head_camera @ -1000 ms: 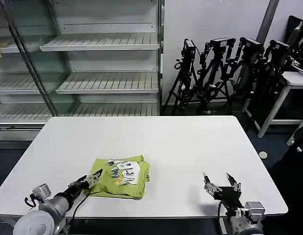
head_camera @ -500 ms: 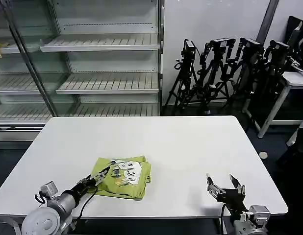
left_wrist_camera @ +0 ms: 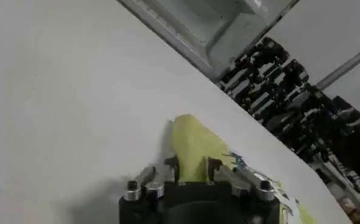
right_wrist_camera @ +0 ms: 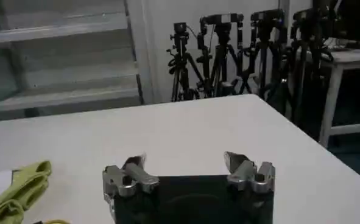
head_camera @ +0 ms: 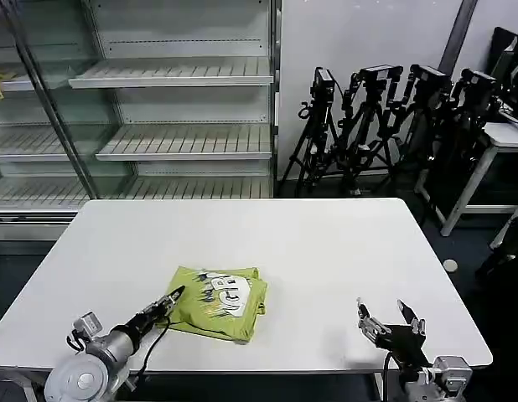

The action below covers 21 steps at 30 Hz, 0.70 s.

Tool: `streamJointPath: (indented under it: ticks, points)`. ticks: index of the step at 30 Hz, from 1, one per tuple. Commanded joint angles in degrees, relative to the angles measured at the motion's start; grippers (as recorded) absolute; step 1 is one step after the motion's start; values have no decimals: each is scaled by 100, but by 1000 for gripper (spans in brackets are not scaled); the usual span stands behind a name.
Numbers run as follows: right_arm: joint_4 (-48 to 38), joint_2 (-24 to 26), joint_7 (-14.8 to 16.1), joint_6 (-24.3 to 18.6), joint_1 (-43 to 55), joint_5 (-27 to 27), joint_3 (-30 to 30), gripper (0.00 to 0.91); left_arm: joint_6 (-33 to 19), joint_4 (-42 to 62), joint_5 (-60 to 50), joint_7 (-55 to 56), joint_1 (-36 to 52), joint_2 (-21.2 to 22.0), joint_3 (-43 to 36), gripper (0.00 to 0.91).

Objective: Fold and organize the clothes.

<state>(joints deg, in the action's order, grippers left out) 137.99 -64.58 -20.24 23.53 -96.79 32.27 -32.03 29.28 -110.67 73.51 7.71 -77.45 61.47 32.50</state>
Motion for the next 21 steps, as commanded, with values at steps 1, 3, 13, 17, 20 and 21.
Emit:
streamJointPath:
  ticks: [1, 3, 13, 17, 20, 21]
  points:
    - [137, 15, -10, 19, -65, 15, -61, 907, -34, 110, 395, -54, 91, 86, 1, 20]
    - [169, 29, -14, 36, -76, 32, -85, 907, -35, 103, 485, -56, 96, 99, 26, 20]
    - [163, 75, -34, 66, 6, 122, -135, 907, -2, -100, 742, 124, -245, -60, 1255, 20]
    - [40, 106, -53, 78, 215, 154, -4, 907, 142, -1, 66, -164, -508, -580, 2287, 20]
    - [-26, 118, -84, 118, 417, 166, 174, 907, 131, 100, -538, -640, -734, -1020, 3201, 20]
    - [-50, 119, -93, 139, 483, 177, 226, 907, 152, 85, -617, -763, -805, -1197, 3550, 20]
